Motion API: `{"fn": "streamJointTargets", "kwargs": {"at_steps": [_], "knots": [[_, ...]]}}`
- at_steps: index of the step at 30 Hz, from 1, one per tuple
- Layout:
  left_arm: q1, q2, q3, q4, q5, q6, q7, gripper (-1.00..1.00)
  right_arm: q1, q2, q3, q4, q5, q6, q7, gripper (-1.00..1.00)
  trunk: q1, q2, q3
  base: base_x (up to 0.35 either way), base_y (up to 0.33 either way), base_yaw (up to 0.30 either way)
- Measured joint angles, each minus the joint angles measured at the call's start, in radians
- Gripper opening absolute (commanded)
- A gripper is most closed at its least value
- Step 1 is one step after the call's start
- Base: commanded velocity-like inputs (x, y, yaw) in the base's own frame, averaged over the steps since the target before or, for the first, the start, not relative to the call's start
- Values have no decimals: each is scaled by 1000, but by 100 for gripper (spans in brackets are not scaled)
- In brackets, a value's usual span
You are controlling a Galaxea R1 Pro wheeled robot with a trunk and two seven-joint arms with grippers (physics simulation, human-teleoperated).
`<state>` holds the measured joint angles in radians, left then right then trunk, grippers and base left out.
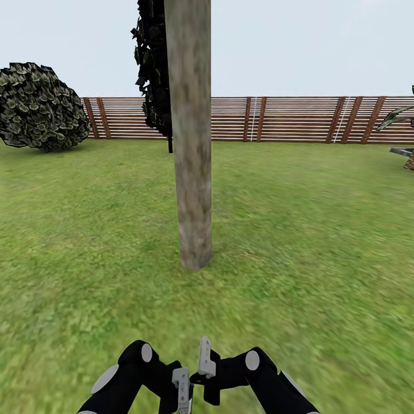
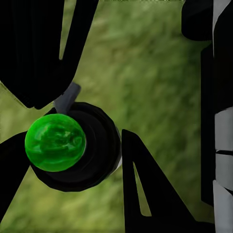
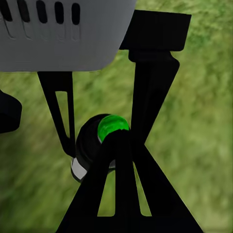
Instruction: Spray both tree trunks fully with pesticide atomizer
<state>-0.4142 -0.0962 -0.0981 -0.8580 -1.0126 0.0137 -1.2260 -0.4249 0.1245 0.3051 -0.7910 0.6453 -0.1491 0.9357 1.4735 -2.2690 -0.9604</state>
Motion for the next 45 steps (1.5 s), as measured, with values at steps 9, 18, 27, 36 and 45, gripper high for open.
{"fn": "streamJointTargets", "kwargs": {"at_steps": [9, 18, 27, 36, 45], "knots": [[0, 0, 1, -1, 0, 0, -1, -100, 0, 0, 0, 1, 0, 0, 0, -100, 0, 0, 0, 0, 0, 0], [0, 1, -1, 5, -1, 1, 1, -100, 0, 0, 0, 0, 0, 0, 0, -100, 0, 0, 0, 0, 0, 0], [0, 14, -2, 13, -14, 1, 10, -100, 0, 0, 0, -1, 0, 0, 0, -100, 0, 0, 0, 0, 0, 0], [2, 67, -4, 13, -34, 3, 5, -100, 0, 0, 0, 1, 0, 0, 0, -100, 0, 0, 0, 0, 0, 0], [14, 232, 5, 13, -112, 12, 11, -100, 0, -2, -2, 6, 2, -1, 0, -100, 0, 0, 0, 0, 0, 0]]}}
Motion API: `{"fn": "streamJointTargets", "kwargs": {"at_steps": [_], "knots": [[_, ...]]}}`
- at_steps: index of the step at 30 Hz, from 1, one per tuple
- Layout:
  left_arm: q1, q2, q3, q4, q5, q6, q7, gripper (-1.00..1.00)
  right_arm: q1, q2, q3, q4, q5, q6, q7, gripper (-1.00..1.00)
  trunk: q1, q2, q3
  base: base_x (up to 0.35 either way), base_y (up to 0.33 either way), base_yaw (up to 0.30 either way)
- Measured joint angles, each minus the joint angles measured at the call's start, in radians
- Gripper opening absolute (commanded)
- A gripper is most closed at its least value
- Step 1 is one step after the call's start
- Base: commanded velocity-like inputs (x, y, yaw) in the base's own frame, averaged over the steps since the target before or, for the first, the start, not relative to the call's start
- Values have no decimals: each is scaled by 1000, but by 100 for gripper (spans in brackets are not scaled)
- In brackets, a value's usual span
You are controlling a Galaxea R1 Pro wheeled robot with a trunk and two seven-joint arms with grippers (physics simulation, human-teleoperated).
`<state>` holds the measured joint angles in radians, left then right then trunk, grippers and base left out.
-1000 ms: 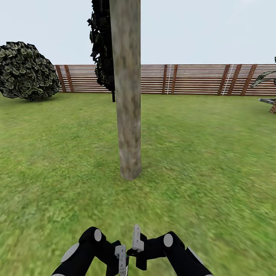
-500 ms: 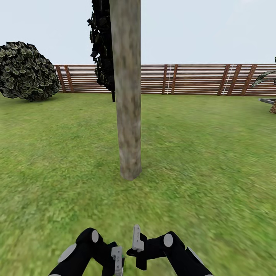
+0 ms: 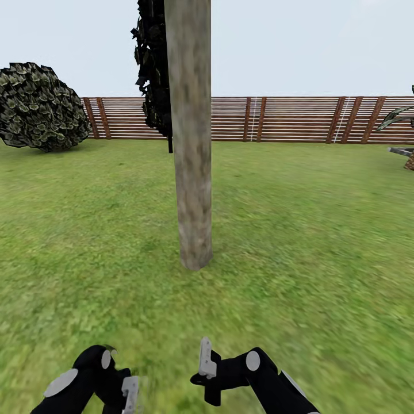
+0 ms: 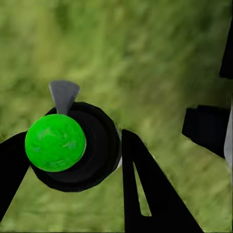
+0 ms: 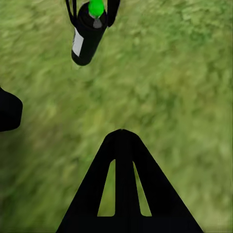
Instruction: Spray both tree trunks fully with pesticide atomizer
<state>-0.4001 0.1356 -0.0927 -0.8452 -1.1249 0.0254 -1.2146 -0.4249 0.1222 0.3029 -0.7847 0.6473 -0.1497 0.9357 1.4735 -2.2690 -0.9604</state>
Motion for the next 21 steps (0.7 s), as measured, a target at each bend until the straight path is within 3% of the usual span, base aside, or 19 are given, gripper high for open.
{"fn": "streamJointTargets", "kwargs": {"at_steps": [1, 3, 4, 7, 9, 11, 12, 13, 16, 17, 18, 21], "knots": [[0, 26, 5, 1, -1, 1, 2, -100, 0, -2, 0, 1, 0, 0, 0, -100, 0, 0, 0, 0, 0, 0], [1, 53, 26, 1, 1, 1, 3, -100, 0, -5, -1, 2, 0, -1, 0, -100, 0, 0, 0, 0, 0, 0], [1, 61, 43, 1, 1, 1, 4, -100, 0, -6, -2, 3, 0, -1, -1, 100, 0, 0, 0, 0, 0, 0], [1, 71, 117, 1, 4, -1, 14, -100, 0, -14, -9, 7, 0, -2, -3, 100, 0, 0, 0, 0, 0, 0], [1, 71, 179, 6, 11, -5, 51, -100, 0, -35, -11, 18, 0, -3, -7, 100, 0, 0, 0, 0, 0, 0], [2, 63, 262, 48, 31, -8, 142, -100, 2, -62, -17, 42, -1, -3, -27, 100, 0, 0, 0, 0, 0, 0], [2, 54, 313, 102, 55, -10, 223, -100, 2, -85, -34, 69, -2, -3, -67, 100, 0, 0, 0, 0, 0, 0], [2, 47, 338, 143, 80, -10, 283, -100, 3, -100, -55, 92, -3, -4, -103, 100, 0, 0, 0, 0, 0, 0], [2, 30, 374, 247, 185, -11, 466, -100, 3, -122, -151, 187, -4, -5, -228, 100, 0, 0, 0, 0, 0, 0], [2, 25, 380, 281, 261, -11, 547, -100, 3, -127, -219, 236, -4, -5, -297, 100, 0, 0, 0, 0, 0, 0], [1, 23, 382, 291, 291, -11, 574, -100, 3, -128, -246, 253, -5, -5, -324, 100, 0, 0, 0, 0, 0, 0], [1, 12, 385, 327, 457, -9, 680, -100, 4, -131, -408, 342, -4, -8, -477, 100, 0, 0, 0, 0, 0, 0]]}}
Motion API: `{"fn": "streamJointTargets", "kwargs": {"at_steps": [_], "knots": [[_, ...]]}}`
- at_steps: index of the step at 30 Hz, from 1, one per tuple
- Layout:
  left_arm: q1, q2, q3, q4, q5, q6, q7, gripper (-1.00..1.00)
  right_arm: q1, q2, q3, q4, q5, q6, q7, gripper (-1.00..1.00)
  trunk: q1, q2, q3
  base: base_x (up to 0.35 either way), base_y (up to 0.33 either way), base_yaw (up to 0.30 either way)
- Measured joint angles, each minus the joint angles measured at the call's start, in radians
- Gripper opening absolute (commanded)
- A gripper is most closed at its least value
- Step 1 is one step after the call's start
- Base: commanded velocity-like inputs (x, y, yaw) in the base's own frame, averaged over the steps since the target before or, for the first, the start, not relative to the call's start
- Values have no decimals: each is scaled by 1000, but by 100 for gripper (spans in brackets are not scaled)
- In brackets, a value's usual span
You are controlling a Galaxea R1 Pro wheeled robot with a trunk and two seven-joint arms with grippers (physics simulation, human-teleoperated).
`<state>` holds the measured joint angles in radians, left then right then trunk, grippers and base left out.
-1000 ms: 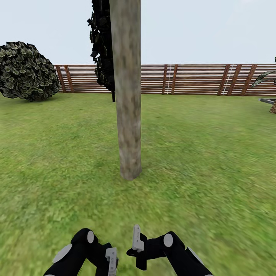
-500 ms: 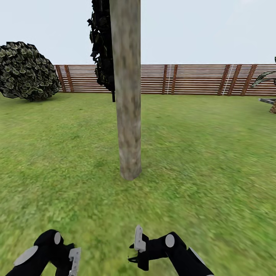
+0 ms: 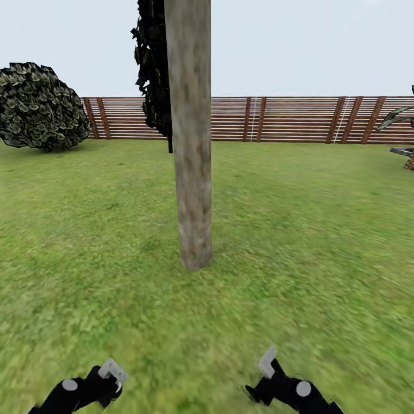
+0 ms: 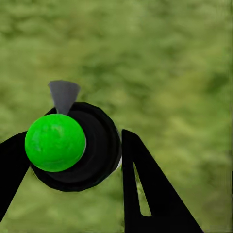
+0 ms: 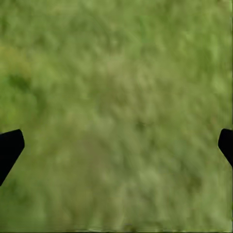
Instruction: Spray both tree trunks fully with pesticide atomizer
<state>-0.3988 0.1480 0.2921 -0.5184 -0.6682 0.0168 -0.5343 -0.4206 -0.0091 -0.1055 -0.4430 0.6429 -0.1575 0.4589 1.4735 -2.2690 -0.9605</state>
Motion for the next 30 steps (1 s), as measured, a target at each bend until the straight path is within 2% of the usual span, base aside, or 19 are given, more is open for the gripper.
{"fn": "streamJointTargets", "kwargs": {"at_steps": [1, 2, 3, 4, 7, 10, 11, 12, 14, 15, 18, 20, 22, 24, 30], "knots": [[0, -2, 1, 8, 59, 4, 34, -100, 0, -2, -69, 37, 0, -4, -73, 100, 0, 0, 0, 0, 0, 0], [0, -2, 0, 10, 74, 5, 44, -100, 0, -3, -90, 47, 0, -7, -99, 100, 0, 0, 0, 0, 0, 0], [0, -4, 0, 14, 103, 8, 61, -100, 1, -11, -141, 67, 0, -21, -161, 100, 0, 0, 0, 0, 0, 0], [0, -4, 0, 17, 115, 9, 68, -100, 2, -20, -171, 75, -1, -36, -200, 100, 0, 0, 0, 0, 0, 0], [0, -4, -1, 49, 129, 25, 77, -100, 4, -51, -262, 85, -2, -102, -286, 100, 0, 0, 0, 0, 0, 0], [1, -2, -4, 90, 132, 50, 80, -100, 6, -92, -369, 89, -2, -163, -316, 100, 0, 0, 0, 0, 0, 0], [1, -2, -4, 95, 133, 52, 80, -100, 6, -97, -385, 89, -2, -170, -318, 100, 0, 0, 0, 0, 0, 0], [1, -2, -5, 106, 131, 54, 79, -100, 9, -104, -431, 90, -2, -191, -322, 100, 0, 0, 0, 0, 0, 0], [2, -2, -7, 113, 130, 60, 79, -100, 19, -108, -464, 90, -1, -215, -324, 100, 0, 0, 0, 0, 0, 0], [3, 0, -6, 117, 129, 65, 78, -100, 42, -108, -488, 92, 0, -253, -327, 100, 0, 0, 0, 0, 0, 0], [4, 1, -5, 119, 131, 68, 80, -100, 67, -105, -496, 101, 0, -289, -328, 100, 0, 0, 0, 0, 0, 0], [4, 0, -4, 119, 132, 81, 81, -100, 82, -101, -498, 125, -1, -338, -328, 100, 0, 0, 0, 0, 0, 0], [5, -2, -1, 118, 131, 121, 82, -100, 89, -99, -499, 160, -1, -389, -329, 100, 0, 0, 0, 0, 0, 0], [5, -5, -1, 113, 132, 191, 92, -100, 93, -97, -501, 191, -3, -431, -336, 100, 0, 0, 0, 0, 0, 0], [5, -21, -4, 116, 131, 224, 137, -100, 94, -97, -502, 203, -32, -446, -364, 100, 0, 0, 0, 0, 0, 0]]}}
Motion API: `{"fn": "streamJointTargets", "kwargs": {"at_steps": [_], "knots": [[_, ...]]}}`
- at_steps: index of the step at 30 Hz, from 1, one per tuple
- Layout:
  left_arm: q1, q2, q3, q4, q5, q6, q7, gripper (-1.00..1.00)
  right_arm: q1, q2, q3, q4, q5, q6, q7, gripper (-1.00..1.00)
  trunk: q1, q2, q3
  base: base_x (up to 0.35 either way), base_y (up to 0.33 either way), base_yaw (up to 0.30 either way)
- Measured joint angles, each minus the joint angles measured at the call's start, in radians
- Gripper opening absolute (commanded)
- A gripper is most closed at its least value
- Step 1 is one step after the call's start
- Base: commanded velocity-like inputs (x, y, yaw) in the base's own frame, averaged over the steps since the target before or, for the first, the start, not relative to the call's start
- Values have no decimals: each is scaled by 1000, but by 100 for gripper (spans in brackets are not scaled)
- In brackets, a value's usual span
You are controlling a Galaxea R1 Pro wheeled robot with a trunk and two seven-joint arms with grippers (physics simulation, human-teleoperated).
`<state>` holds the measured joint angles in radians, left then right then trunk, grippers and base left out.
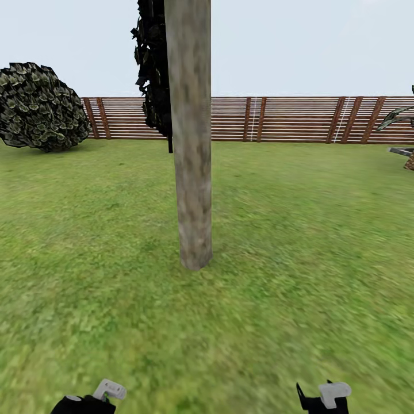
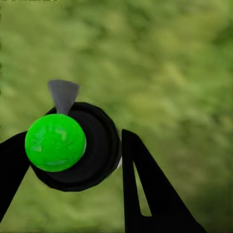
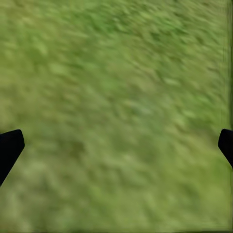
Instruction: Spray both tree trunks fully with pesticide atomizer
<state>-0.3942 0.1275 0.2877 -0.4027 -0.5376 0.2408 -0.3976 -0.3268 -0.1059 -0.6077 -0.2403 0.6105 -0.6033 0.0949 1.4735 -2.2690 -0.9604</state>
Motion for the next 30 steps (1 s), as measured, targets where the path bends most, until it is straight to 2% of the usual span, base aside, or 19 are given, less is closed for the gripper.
{"fn": "streamJointTargets", "kwargs": {"at_steps": [4, 9, 12, 24, 30], "knots": [[-2, -17, -5, -6, 1, 4, 38, -100, 0, -1, -1, 0, -13, -1, -4, 100, 0, 0, 0, 0, 0, 0], [-8, -54, -13, -14, 0, -1, 40, -100, 0, -1, -1, -1, -15, -1, -4, 100, 0, 0, 4, 26, 0, -6], [-18, -60, -16, -15, 1, 4, 43, -100, 0, -1, -1, -1, -15, -1, -5, 100, 0, 0, 8, 266, 0, -172], [-23, -62, -5, -47, 6, 6, 45, -100, 0, 0, -1, -1, -17, -1, -6, 100, 0, 0, 18, 335, -34, -236], [-23, -60, -3, -51, 7, 6, 44, -100, 0, -2, -3, -1, -17, -1, -6, 100, 0, 0, 19, 335, -118, -42]]}}
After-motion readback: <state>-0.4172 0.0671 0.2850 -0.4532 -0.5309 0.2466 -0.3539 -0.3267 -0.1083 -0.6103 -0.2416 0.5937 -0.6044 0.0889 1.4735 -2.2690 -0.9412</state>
